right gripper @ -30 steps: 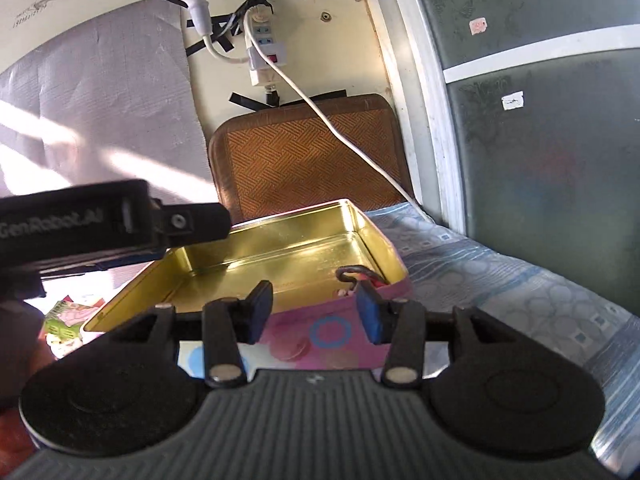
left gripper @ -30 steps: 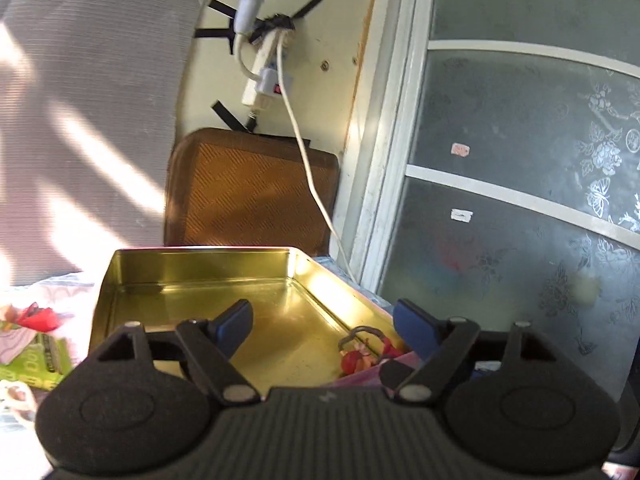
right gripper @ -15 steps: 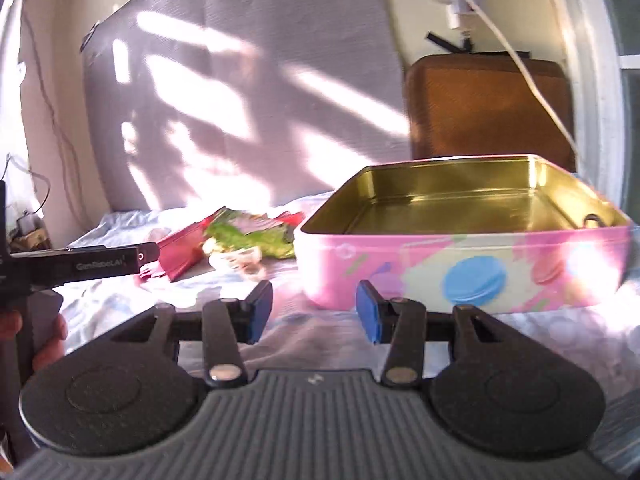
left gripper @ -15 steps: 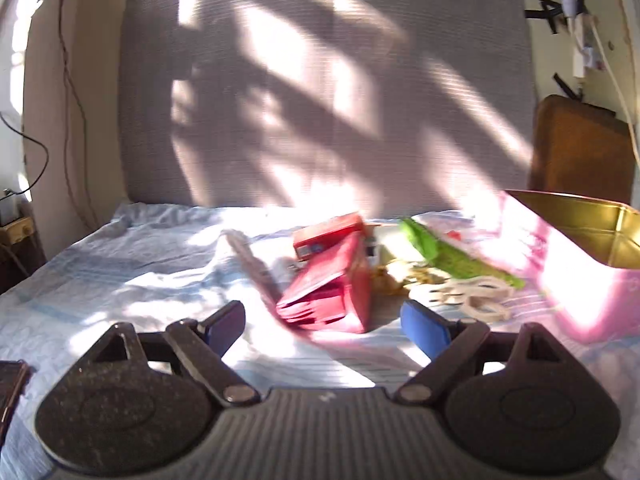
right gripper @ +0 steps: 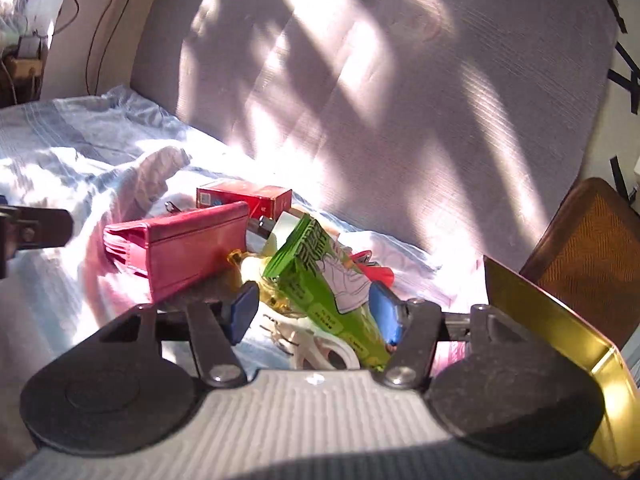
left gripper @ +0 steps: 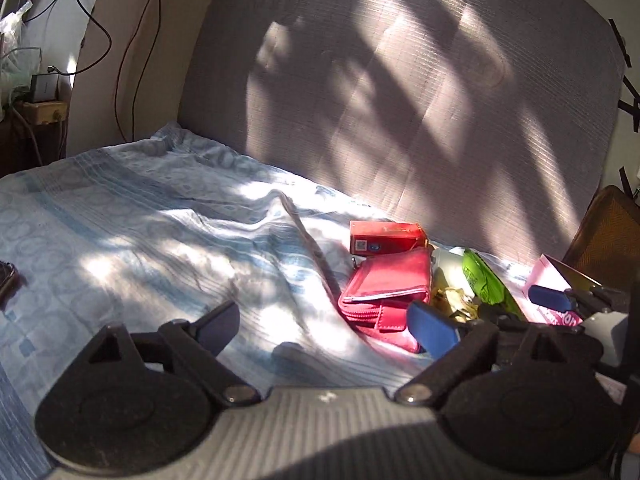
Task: Organize rigid objects
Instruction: 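Grasp the green snack packet with the right gripper and lift it, then lower the green packet into the pink tin and release it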
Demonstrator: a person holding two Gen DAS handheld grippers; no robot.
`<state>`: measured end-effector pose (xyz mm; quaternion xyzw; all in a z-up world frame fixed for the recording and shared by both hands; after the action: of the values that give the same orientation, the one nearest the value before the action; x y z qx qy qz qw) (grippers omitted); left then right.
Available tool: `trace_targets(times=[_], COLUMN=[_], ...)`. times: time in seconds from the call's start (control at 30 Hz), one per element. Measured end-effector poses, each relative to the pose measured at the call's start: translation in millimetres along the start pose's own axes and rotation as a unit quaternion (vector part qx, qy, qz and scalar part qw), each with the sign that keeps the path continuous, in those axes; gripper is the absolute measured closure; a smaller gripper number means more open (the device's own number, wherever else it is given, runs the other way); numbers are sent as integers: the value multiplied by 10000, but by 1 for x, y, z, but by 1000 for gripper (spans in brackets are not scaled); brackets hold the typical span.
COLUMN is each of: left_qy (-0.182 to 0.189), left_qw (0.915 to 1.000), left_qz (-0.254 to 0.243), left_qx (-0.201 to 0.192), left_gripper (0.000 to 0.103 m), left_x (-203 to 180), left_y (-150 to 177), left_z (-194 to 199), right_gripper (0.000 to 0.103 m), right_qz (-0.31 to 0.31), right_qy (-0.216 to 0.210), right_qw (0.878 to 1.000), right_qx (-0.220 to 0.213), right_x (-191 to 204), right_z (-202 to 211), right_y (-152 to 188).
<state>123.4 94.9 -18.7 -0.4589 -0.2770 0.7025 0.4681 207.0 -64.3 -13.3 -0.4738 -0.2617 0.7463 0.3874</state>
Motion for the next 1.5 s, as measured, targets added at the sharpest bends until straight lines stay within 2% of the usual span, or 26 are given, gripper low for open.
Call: trace_targets(times=[0.03, 0.07, 0.13, 0.23, 0.33, 0.43, 0.5, 0.53, 0.6, 0.63, 0.67, 0.77, 0.87, 0.93, 1.0, 1.07, 1.13, 1.2, 1.23, 1.27, 1.3, 1.33, 1.4, 1.5], left_qy=[-5, -7, 0, 2, 12, 34, 34, 38, 46, 71, 107, 363, 672, 1055, 1665, 1920, 2006, 2191, 2283, 2358, 2445, 2392, 2469, 2732], left_qw=[10000, 10000, 10000, 9999, 9998, 9998, 9999, 9999, 10000, 9999, 9999, 9989, 9967, 9921, 9792, 9713, 9636, 9492, 9417, 9408, 9358, 9378, 9369, 9356], left_qz=[6, 16, 49, 143, 196, 168, 123, 99, 29, -8, -51, -276, -355, -185, -222, -530, -942, -1072, -1077, -1172, -1300, -1373, -1524, -1586], left_qx=[-11, -12, -13, -12, -19, -42, -57, -62, -76, -73, -55, 63, 296, 651, 1135, 1304, 1495, 1986, 2223, 2136, 2182, 2107, 1950, 1576], left_gripper=[7, 7, 7, 7, 7, 7, 7, 7, 7, 7, 7, 7, 10, 12, 13, 14, 15, 23, 38, 41, 45, 46, 52, 53], left_x=[0, 0, 1, 3, 5, 4, 2, 1, -1, -3, -4, -15, -27, -33, -47, -62, -80, -96, -102, -108, -115, -119, -128, -145], left_y=[0, 0, -1, -2, -3, -3, -3, -2, -2, -1, -1, 5, 17, 28, 44, 54, 67, 85, 94, 101, 107, 108, 105, 83], left_z=[0, -1, -2, -3, -3, -2, -2, -1, -1, 0, 0, 3, 15, 26, 40, 51, 55, 49, 45, 45, 48, 51, 63, 84], right_gripper=[63, 71, 78, 82, 82, 82, 81, 75, 58, 46, 43, 42, 37, 30, 26, 26, 25, 26, 27, 35, 40, 48, 53, 54], right_qz=[69, 130, 261, 318, 505, 787, 691, 566, 401, 255, 104, -371, -748, -927, -1135, -1349, -1467, -1678, -1868, -1974, -2027, -2105, -2129, -2157], right_qy=[9, 152, 398, 345, -26, -516, -774, -1121, -1420, -1539, -1587, -1581, -1625, -1655, -1749, -1888, -1925, -1994, -2031, -2029, -2003, -1913, -1736, -1574], right_qw=[10000, 9998, 9988, 9975, 9931, 9835, 9848, 9857, 9850, 9845, 9845, 9848, 9822, 9804, 9770, 9724, 9703, 9654, 9611, 9591, 9585, 9587, 9615, 9631], right_qx=[57, 76, -119, -527, -1060, -1547, -1393, -1121, -891, -795, -739, -608, -579, -534, -444, -251, -58, 96, 85, 32, 45, 53, 37, -334], right_x=[0, -2, -6, -11, -5, 3, 5, 9, 14, 16, 17, 17, 18, 17, 17, 18, 20, 23, 22, 20, 20, 17, 12, -3], right_z=[-6, -8, 2, 36, 93, 160, 185, 194, 209, 215, 220, 231, 230, 225, 219, 210, 199, 188, 184, 183, 182, 182, 188, 206], right_y=[0, 1, 0, -2, 6, 36, 59, 74, 95, 107, 114, 129, 126, 121, 119, 120, 122, 122, 123, 122, 121, 122, 124, 118])
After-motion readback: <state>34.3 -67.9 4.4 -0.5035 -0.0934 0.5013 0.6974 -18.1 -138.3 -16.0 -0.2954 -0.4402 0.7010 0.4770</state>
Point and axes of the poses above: each gripper's, at about its wrist camera, not at the fingertips, and z roughly against the way its jaws point, x to its left, y to its underside, the point moved 7 cm from there along -z, roughly the way its jaws point, and after that the axes turned 6 degrees about z, right-handed, at the moved point
